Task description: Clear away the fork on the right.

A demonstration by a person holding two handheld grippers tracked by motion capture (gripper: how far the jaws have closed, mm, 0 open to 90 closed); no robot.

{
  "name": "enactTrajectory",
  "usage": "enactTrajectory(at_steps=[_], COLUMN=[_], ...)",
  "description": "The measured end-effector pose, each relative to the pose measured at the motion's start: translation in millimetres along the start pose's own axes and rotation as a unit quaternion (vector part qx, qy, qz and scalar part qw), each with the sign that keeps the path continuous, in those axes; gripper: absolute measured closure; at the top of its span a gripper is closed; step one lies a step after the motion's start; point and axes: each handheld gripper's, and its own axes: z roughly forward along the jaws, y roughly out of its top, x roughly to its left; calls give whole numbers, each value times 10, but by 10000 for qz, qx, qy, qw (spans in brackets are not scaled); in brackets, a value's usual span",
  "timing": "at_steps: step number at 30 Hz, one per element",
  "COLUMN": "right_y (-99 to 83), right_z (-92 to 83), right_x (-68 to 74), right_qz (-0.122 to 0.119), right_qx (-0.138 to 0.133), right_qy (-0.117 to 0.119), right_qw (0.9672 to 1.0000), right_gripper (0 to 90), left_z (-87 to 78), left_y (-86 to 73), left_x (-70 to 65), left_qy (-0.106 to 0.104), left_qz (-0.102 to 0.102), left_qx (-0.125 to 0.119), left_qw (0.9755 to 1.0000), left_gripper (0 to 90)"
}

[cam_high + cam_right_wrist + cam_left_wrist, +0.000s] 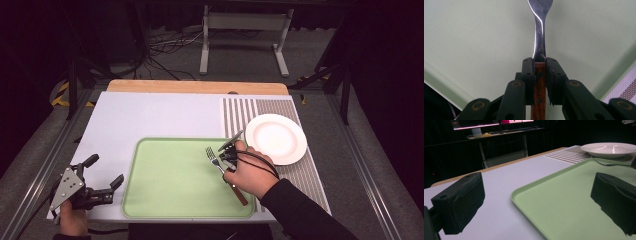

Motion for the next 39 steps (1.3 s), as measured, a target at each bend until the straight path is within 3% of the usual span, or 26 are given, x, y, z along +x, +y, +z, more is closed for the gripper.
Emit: enactTrajectory(at_steps=[15, 39], right_y=[-14, 9], right_z=[84, 167], right_x=[-40, -88], right_qz=[80, 251], right_qx=[211, 289], right_qy=[-33, 6], right_qw=[9997, 9993], right_gripper=[778, 776], left_z=[2, -2], left_y=[-2, 2], left_x=[-3, 2], left_qy=[16, 6], left_qz=[-18, 3], left_qx=[-2, 5], left_qw=[10000, 10000], left_gripper=[0, 0])
